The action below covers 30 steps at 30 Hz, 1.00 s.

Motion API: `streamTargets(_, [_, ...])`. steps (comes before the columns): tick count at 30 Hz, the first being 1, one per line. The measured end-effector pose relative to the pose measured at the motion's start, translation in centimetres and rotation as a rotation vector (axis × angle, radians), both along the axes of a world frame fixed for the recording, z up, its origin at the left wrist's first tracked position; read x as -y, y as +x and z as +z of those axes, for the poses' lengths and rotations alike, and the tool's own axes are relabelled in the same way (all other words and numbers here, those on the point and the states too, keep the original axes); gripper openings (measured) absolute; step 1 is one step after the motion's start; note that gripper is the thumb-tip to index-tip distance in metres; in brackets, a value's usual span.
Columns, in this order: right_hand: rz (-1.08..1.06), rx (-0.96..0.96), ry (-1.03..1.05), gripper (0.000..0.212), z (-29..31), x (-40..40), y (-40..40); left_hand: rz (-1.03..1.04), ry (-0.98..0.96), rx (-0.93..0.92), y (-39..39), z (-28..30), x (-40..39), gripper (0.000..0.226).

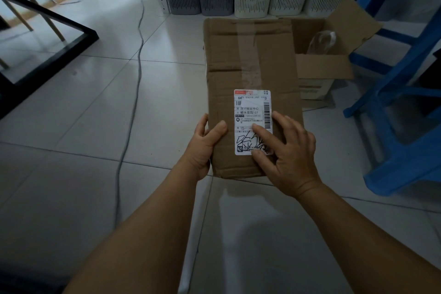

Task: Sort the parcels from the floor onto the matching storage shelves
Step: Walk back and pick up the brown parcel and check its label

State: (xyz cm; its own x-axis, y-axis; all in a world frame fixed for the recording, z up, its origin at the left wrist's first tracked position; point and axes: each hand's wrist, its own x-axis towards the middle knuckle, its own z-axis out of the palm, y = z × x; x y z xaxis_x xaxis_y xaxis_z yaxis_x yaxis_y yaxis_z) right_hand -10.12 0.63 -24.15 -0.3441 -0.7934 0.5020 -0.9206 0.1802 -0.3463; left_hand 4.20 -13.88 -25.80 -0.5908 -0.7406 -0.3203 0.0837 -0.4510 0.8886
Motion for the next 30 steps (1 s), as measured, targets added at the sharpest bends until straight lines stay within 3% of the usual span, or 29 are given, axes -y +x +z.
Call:
streamTargets(3, [-0.004,-0.004,0.002,0.05,-0.03,-0.02,-0.07,0.009,0.019,0.004,-0.03,0.05,-0.03,0.116])
streamTargets(23, [-0.021,0.021,-0.002,0.051,0.12,-0.19,-0.63,0.012,0.025,0.009,-0.22,0.03,-0.04,0.118])
streamTargets(30, [0.032,0.004,0.005,0.044,0.33,-0.07,-0.2,0.018,0.035,0.019,-0.43,-0.05,-0.11,0.099])
